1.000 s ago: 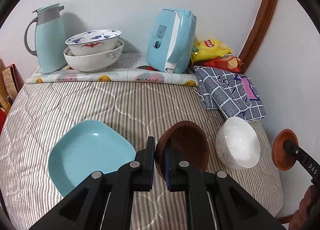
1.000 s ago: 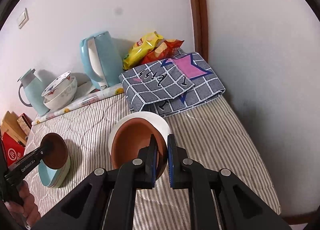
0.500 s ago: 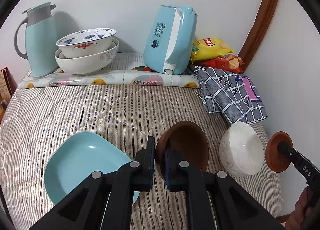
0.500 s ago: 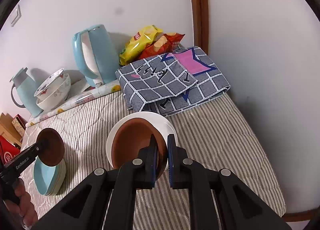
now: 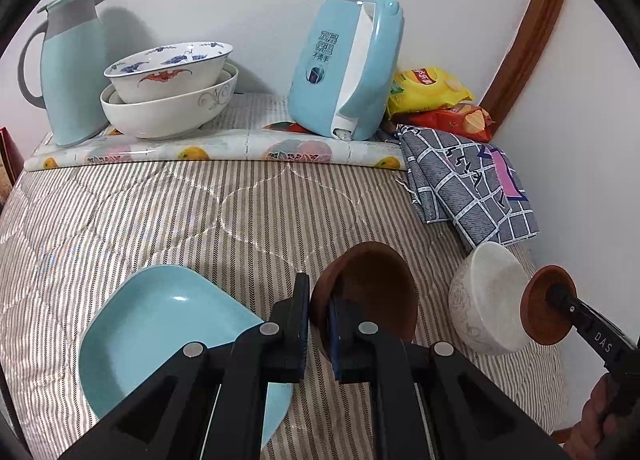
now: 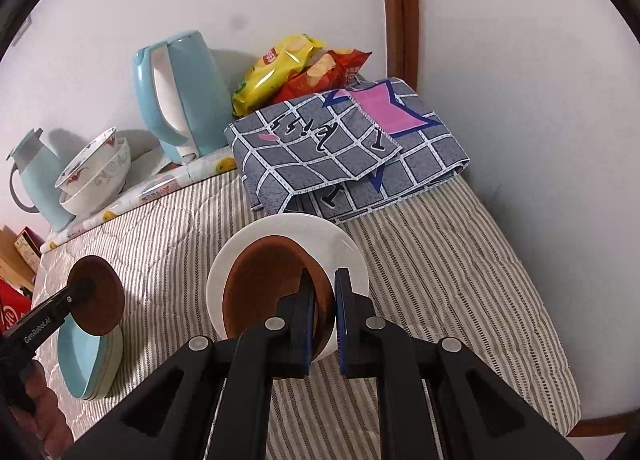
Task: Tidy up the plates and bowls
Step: 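Carry the brown bowl with the right tool and lower it into the white bowl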
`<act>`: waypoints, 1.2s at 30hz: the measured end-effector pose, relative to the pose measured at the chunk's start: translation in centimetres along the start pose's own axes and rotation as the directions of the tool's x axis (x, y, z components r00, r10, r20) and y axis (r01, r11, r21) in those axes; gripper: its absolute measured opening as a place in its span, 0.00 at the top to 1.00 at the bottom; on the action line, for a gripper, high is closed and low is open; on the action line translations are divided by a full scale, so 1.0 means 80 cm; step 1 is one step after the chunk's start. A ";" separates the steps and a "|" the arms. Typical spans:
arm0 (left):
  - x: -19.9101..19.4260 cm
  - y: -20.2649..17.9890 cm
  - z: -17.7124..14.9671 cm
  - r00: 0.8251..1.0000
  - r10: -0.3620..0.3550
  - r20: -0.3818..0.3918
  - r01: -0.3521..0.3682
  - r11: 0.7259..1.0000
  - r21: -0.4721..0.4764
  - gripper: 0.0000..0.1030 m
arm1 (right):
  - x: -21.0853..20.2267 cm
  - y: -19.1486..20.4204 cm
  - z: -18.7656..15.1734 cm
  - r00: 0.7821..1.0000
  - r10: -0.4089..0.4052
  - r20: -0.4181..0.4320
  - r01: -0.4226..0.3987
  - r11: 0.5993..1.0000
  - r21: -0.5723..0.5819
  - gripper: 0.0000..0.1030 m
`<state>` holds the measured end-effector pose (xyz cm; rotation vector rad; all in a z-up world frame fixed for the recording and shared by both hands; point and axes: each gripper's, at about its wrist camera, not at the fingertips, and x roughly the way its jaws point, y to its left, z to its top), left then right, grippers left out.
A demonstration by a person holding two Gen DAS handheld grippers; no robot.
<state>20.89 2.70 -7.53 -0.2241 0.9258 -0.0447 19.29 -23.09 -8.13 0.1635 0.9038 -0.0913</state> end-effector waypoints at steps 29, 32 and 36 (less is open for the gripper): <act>0.025 -0.008 0.008 1.000 0.000 -0.022 -0.001 1.000 -0.006 0.91 | 0.046 -0.010 0.005 0.998 -0.047 -0.043 0.047 0.999 0.001 0.91; 0.026 -0.007 0.008 1.000 0.009 -0.025 -0.010 1.000 -0.010 0.91 | 0.047 -0.011 0.004 0.998 -0.050 -0.042 0.050 0.999 0.000 0.91; 0.026 -0.005 0.008 1.000 0.013 -0.026 -0.013 1.000 -0.021 0.91 | 0.047 -0.013 0.004 0.998 -0.049 -0.045 0.049 0.999 -0.006 0.91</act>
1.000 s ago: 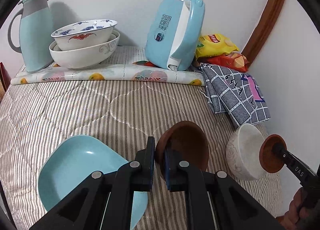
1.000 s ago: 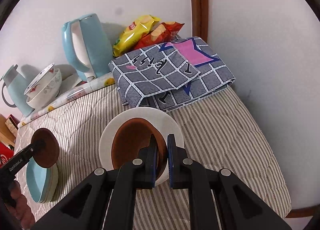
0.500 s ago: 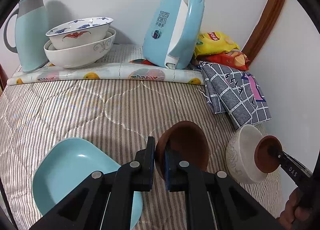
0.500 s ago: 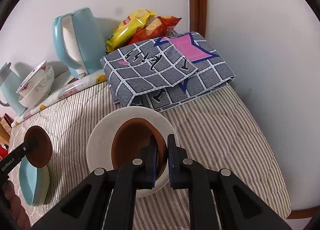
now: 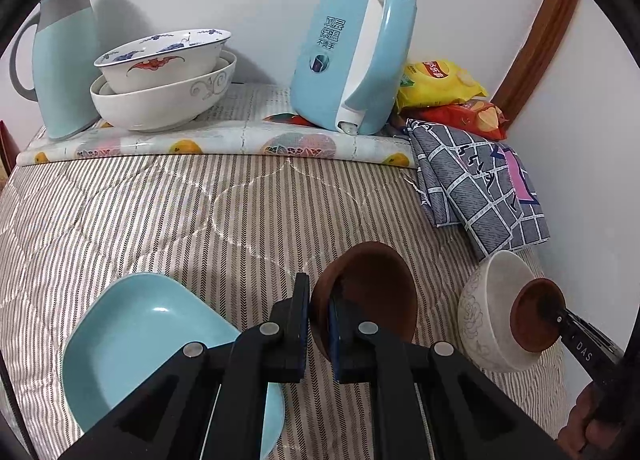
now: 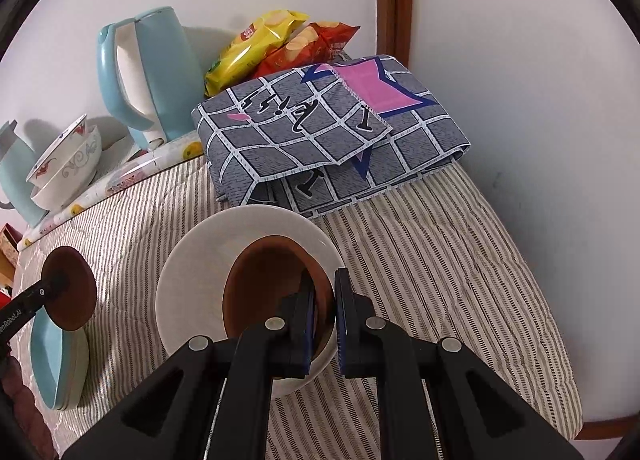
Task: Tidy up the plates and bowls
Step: 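Carry the brown bowl with the right tool and lower it into the white bowl, then open the right tool to release the brown bowl inside the white bowl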
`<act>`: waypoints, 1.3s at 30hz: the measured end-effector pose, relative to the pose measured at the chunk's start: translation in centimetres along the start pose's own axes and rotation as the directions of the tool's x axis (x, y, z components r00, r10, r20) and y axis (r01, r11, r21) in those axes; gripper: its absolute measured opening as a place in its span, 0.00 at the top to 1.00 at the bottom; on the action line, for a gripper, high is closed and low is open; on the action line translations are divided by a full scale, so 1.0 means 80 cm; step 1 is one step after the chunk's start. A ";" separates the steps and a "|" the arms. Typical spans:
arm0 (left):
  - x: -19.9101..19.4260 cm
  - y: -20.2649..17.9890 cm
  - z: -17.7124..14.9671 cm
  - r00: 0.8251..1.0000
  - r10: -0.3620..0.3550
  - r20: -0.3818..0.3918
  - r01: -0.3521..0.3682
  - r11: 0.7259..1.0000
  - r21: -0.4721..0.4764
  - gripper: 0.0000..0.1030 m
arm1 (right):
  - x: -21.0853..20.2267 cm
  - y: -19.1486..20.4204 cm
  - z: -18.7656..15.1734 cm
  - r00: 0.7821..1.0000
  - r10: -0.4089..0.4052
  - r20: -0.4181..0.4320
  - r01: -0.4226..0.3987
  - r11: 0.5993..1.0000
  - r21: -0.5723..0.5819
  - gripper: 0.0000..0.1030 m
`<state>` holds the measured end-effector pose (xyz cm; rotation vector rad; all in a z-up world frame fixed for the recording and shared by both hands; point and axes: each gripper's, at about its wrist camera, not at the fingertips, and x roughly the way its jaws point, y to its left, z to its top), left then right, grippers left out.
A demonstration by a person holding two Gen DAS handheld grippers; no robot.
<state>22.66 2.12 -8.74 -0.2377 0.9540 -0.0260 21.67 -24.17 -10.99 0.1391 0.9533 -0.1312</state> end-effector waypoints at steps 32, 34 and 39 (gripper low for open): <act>-0.003 0.003 -0.005 1.000 -0.013 -0.006 0.013 1.000 0.002 0.91 | 0.032 0.039 -0.001 0.998 0.008 -0.067 -0.013 0.997 -0.073 0.91; -0.002 0.003 -0.004 1.000 -0.016 -0.008 0.016 1.000 0.002 0.91 | 0.035 0.039 -0.002 0.997 0.007 -0.073 -0.012 0.997 -0.073 0.91; 0.000 0.004 -0.004 1.000 -0.021 -0.013 0.021 1.000 0.003 0.91 | 0.038 0.040 -0.003 0.997 0.002 -0.080 -0.008 0.997 -0.075 0.91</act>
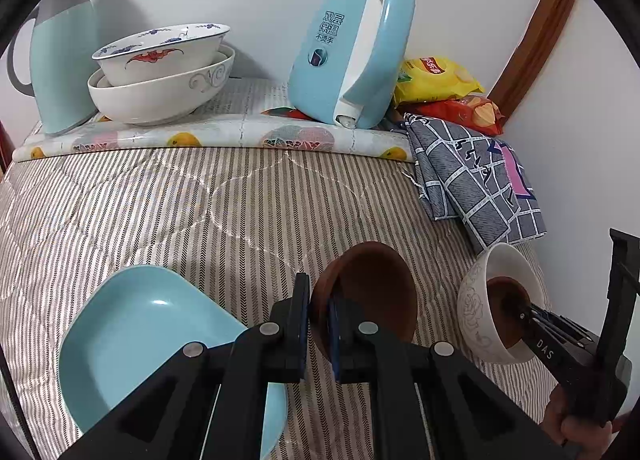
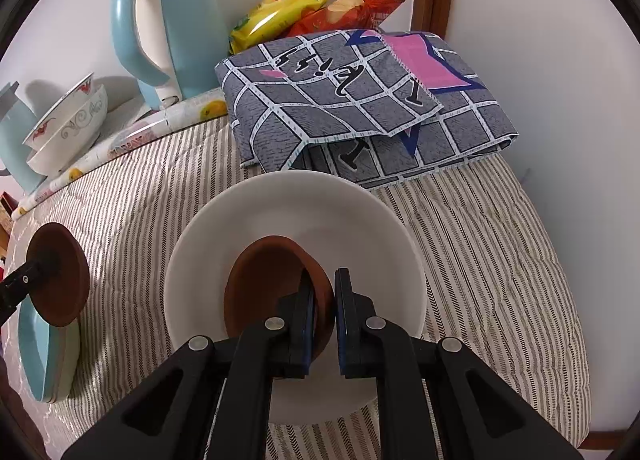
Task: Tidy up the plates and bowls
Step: 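Open the right tool to release the brown bowl inside the white bowl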
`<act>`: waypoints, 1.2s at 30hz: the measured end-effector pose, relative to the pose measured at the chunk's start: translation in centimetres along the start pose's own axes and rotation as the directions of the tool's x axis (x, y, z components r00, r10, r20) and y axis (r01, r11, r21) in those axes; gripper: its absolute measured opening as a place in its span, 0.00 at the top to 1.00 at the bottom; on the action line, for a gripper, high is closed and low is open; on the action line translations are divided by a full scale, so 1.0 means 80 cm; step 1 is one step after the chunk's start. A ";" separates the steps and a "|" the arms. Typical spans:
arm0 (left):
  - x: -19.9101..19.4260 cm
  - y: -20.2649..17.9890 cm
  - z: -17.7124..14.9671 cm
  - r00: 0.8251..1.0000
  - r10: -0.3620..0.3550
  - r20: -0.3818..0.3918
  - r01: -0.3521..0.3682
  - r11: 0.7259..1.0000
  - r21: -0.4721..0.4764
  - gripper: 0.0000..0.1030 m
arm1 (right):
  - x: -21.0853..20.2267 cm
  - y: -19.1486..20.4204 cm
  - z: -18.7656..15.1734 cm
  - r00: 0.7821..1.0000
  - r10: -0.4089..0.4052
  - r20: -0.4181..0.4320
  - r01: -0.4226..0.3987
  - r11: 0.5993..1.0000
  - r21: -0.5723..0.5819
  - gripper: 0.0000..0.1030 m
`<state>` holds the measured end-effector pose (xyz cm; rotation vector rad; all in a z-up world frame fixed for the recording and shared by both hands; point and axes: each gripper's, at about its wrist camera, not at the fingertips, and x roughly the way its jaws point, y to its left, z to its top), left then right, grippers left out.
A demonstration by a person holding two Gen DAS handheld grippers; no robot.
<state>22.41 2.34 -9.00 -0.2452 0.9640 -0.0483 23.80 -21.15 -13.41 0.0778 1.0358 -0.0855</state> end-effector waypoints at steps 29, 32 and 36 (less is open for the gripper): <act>0.007 0.006 -0.001 1.000 -0.014 -0.020 0.014 1.000 -0.013 0.91 | 0.021 0.014 0.007 0.998 -0.053 -0.026 0.051 0.995 -0.082 0.85; 0.007 0.005 -0.002 1.000 -0.018 -0.024 0.018 1.000 -0.009 0.91 | 0.021 0.016 0.007 0.998 -0.061 -0.027 0.059 0.994 -0.093 0.84; 0.007 0.005 -0.003 0.999 -0.021 -0.026 0.021 1.000 -0.006 0.91 | 0.023 0.019 0.006 0.997 -0.070 -0.029 0.067 0.991 -0.117 0.82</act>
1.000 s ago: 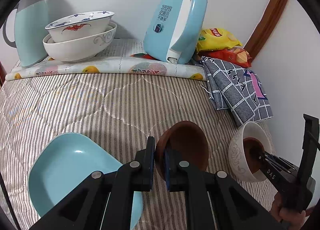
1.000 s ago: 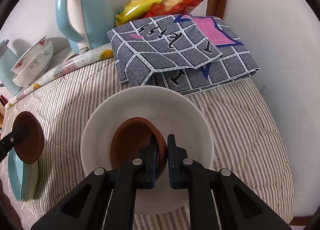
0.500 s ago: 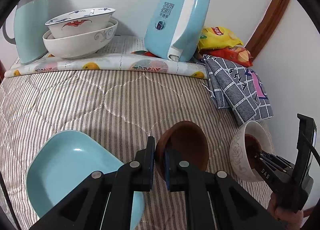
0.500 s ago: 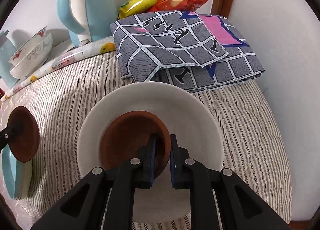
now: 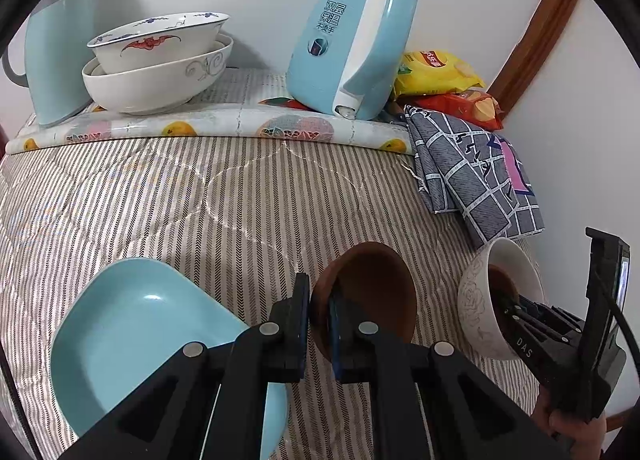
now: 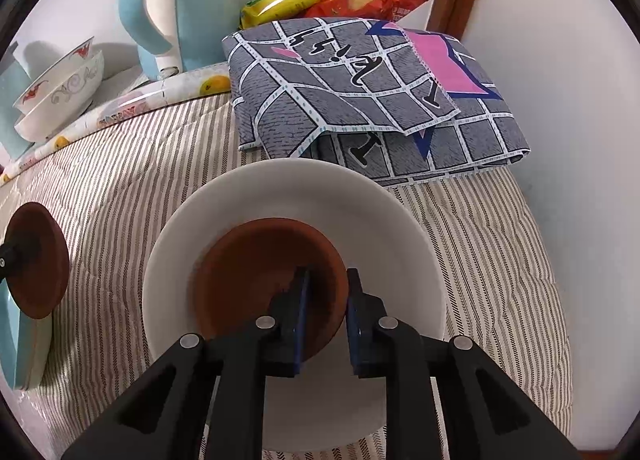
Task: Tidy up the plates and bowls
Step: 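Open the right tool to release the brown bowl inside the white bowl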
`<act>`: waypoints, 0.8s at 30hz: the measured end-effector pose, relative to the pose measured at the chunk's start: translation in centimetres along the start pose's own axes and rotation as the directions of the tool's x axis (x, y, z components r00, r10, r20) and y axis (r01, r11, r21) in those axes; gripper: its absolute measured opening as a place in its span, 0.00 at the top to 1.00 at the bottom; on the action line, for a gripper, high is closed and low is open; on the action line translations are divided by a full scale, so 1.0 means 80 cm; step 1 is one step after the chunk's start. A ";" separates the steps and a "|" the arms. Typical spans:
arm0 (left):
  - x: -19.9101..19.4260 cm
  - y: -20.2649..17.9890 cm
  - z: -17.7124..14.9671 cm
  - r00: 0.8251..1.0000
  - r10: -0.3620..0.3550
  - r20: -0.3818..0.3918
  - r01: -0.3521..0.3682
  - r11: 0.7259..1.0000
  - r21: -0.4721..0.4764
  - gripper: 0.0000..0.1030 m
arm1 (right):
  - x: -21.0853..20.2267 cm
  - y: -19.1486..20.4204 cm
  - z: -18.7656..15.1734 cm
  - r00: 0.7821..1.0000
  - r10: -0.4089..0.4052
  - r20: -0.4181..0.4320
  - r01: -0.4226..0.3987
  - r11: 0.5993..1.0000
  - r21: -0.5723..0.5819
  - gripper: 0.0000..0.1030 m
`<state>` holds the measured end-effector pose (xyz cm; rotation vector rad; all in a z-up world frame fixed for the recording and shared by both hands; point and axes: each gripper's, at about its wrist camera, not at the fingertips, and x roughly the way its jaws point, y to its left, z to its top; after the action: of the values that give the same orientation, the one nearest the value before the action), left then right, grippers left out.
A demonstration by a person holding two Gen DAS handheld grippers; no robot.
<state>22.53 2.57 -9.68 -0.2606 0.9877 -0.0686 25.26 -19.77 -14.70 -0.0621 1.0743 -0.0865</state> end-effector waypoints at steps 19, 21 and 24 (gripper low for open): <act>-0.009 0.001 -0.004 1.000 -0.014 -0.001 0.014 1.000 -0.009 0.91 | -0.007 -0.001 -0.001 1.000 0.013 0.008 -0.013 1.000 0.007 0.68; -0.011 0.001 -0.004 1.000 -0.015 0.002 0.015 1.000 -0.007 0.91 | -0.009 -0.001 -0.002 1.000 0.011 0.011 -0.011 1.000 0.007 0.66; -0.015 0.001 -0.004 1.000 -0.016 0.006 0.016 1.000 -0.008 0.91 | -0.014 -0.002 -0.003 1.000 0.013 0.022 -0.013 1.000 0.010 0.57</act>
<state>21.60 2.82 -8.92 -0.2758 0.9805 -0.0785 24.50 -19.83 -13.80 -0.0464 1.0526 -0.0794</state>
